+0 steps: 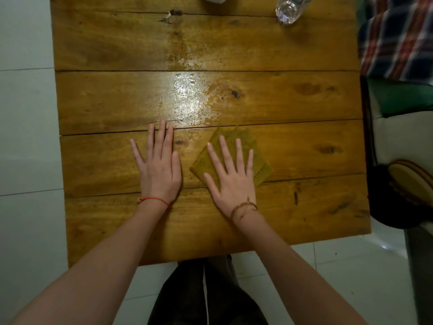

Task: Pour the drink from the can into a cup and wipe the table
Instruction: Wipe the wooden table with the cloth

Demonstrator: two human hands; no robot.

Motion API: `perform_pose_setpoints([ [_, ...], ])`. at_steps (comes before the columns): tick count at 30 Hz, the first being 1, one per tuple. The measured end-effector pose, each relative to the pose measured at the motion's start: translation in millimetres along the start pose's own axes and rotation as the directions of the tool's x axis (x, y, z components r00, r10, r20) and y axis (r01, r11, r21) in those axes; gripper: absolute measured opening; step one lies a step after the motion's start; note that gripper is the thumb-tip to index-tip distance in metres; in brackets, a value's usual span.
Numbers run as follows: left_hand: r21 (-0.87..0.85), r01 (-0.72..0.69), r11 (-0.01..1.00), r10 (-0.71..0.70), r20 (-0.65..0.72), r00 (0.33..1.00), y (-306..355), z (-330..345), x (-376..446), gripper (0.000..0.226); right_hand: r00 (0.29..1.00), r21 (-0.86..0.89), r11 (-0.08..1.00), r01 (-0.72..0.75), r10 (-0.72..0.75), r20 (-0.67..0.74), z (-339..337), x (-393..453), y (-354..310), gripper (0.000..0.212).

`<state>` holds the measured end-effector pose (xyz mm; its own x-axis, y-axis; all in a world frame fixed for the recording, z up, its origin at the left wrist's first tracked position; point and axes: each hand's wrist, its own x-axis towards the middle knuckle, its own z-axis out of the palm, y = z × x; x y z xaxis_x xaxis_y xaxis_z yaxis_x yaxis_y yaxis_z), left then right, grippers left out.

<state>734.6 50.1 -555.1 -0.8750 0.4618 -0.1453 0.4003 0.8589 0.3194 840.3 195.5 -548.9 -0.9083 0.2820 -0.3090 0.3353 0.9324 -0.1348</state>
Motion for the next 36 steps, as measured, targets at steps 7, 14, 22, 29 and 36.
perform_pose_setpoints([
  [7, -0.03, 0.031, 0.999, -0.031, -0.013, 0.999, -4.2, -3.8, -21.5, 0.057, 0.946, 0.081, 0.944, -0.32, 0.322, -0.021, -0.4, -18.3, 77.7, 0.064],
  [14, -0.036, 0.068, 0.997, -0.068, 0.008, 0.998, 3.9, 3.4, -64.4, 0.056, 0.965, 0.087, 0.963, -0.254, 0.258, -0.038, 1.9, -3.3, -7.7, 0.066],
  [22, 0.005, 0.046, 0.999, -0.046, 0.046, 0.998, 7.7, 5.2, -91.6, 0.057, 0.999, -0.004, 1.0, -0.019, 0.019, 0.044, 27.1, -94.7, 11.1, 0.066],
  [29, 0.04, -0.003, 0.999, 0.002, 0.019, 1.0, 10.1, 5.6, -68.8, 0.057, 0.916, 0.097, 0.912, -0.399, 0.402, -0.006, 6.2, -52.3, 65.1, 0.064],
  [36, 0.067, -0.015, 0.998, 0.016, -0.006, 1.0, 6.5, -4.0, -36.3, 0.057, 0.982, 0.05, 0.983, -0.178, 0.18, -0.053, 1.2, 10.0, -23.4, 0.067],
])
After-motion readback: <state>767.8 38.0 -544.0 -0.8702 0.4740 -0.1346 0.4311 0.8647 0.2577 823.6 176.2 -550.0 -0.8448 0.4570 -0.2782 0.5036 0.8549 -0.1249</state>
